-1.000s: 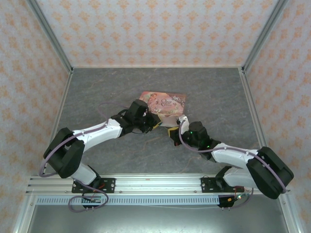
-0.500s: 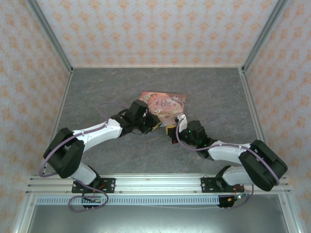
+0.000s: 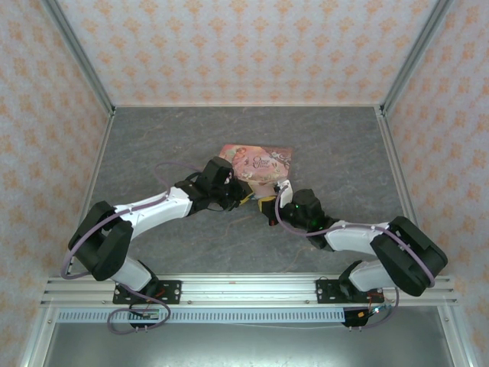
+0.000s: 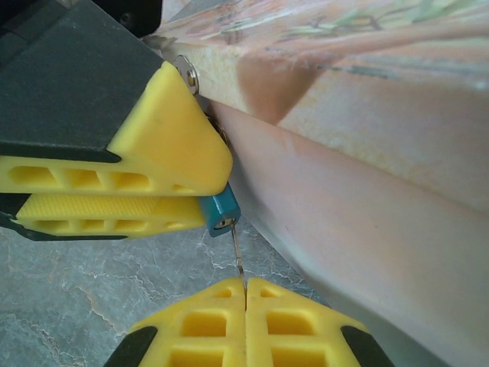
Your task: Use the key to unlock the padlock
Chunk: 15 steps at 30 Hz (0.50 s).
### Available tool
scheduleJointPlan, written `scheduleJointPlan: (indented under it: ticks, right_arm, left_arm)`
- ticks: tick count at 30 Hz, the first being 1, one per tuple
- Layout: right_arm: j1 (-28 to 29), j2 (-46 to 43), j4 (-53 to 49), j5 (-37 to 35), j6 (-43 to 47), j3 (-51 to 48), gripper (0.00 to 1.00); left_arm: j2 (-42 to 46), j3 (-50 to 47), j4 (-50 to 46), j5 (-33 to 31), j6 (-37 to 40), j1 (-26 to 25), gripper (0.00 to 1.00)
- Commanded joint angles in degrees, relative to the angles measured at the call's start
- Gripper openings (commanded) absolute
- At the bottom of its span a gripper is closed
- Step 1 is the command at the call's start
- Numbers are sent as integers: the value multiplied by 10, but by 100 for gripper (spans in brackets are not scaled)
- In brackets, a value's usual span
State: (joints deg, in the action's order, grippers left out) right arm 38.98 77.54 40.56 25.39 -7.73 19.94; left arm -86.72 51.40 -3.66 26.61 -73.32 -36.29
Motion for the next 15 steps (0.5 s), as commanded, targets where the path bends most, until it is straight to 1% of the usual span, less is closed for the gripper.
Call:
scheduleJointPlan:
  ticks: [1, 15]
  right_arm:
    - [4, 6, 43, 9, -7, 17, 0]
    - [4, -12, 33, 5, -6, 3, 0]
  left_arm:
    - [20, 17, 6, 13, -13, -2, 4]
    - [7, 20, 7, 16, -10, -2, 4]
